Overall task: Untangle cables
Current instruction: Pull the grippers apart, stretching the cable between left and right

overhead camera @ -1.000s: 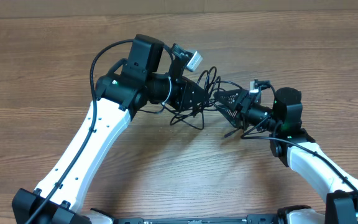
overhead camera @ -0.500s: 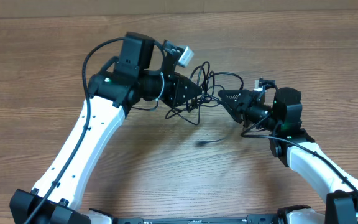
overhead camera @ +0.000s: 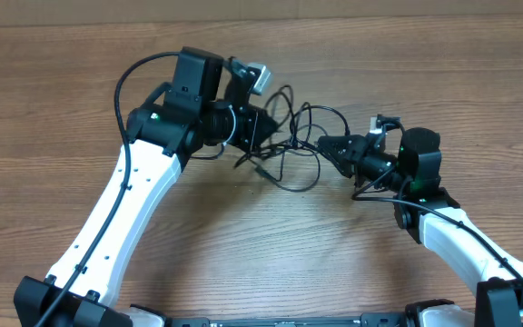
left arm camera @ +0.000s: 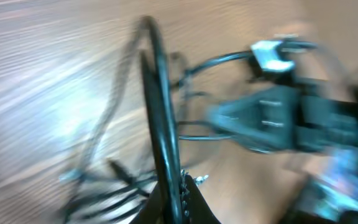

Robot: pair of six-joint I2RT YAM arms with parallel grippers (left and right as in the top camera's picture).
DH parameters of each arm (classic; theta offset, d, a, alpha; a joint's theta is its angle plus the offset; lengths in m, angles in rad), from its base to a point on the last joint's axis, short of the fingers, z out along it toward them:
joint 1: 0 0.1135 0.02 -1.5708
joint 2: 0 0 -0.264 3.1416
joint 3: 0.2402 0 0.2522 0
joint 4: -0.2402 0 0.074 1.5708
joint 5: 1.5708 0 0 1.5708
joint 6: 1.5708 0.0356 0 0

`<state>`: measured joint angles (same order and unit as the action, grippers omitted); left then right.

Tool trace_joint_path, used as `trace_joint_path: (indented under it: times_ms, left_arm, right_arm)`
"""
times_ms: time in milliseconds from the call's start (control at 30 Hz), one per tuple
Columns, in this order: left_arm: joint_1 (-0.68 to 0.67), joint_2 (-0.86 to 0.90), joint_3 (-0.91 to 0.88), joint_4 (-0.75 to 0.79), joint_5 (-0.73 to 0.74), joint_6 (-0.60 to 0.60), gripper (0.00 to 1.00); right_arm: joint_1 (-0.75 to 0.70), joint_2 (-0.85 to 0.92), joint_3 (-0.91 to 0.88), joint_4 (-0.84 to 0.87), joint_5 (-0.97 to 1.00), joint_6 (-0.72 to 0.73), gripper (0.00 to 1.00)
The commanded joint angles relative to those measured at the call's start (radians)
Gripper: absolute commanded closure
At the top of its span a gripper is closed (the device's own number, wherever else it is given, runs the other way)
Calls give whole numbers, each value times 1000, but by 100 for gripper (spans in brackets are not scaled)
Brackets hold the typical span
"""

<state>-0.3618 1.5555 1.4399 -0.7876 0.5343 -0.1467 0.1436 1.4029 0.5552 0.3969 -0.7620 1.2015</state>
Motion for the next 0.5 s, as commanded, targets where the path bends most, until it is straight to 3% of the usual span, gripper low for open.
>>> trace_joint_path:
  times_ms: [0, 167, 467]
  left_arm:
    - [5, -33, 3, -47, -436, -82, 96]
    - [29, -33, 3, -130, -653, -189, 96]
    - [160, -32, 3, -235, -675, -291, 96]
  right_arm:
    - [-13, -13, 7, 51, -98, 6, 96]
    - [-44, -13, 7, 179, -185, 79, 96]
    - [-140, -13, 7, 322, -346, 187, 96]
